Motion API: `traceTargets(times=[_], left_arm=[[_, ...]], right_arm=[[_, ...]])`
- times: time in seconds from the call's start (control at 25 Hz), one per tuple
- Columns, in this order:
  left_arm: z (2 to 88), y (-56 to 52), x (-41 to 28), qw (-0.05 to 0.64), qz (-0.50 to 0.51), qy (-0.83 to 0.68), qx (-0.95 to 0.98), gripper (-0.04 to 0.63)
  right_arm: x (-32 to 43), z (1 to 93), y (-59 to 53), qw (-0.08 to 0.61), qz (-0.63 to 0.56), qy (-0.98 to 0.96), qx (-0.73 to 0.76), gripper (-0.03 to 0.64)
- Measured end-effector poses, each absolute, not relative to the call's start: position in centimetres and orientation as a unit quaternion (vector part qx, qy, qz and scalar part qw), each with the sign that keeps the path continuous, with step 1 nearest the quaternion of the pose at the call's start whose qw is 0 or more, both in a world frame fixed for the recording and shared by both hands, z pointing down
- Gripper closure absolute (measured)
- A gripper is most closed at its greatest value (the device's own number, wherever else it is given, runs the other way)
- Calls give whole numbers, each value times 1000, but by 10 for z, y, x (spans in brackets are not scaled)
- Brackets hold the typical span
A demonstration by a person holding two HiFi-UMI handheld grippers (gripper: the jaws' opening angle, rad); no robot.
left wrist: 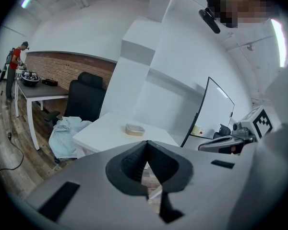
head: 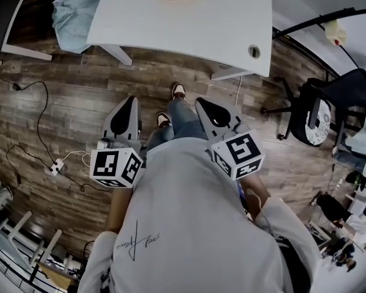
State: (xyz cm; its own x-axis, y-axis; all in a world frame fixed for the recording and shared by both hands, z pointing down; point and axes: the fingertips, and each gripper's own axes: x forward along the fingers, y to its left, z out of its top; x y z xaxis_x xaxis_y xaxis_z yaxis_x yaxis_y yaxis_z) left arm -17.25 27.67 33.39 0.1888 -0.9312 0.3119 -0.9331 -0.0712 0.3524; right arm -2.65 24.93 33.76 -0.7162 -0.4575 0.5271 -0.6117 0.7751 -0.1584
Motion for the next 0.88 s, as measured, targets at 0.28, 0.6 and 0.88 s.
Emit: traceTargets(times=[0.28,0.6,0.88], left_arm=[[336,236,-173,240,15,-621,746,588],[328,174,-179,230,23,-611,757,588],[325,122,-182,228,25,-610,759,588]], right_arm=[[-25,343,211,226,175,-906,313,609],[-36,341,151,216,179,-905,320,609],[-45,338,100,209,181,-909,312,609]])
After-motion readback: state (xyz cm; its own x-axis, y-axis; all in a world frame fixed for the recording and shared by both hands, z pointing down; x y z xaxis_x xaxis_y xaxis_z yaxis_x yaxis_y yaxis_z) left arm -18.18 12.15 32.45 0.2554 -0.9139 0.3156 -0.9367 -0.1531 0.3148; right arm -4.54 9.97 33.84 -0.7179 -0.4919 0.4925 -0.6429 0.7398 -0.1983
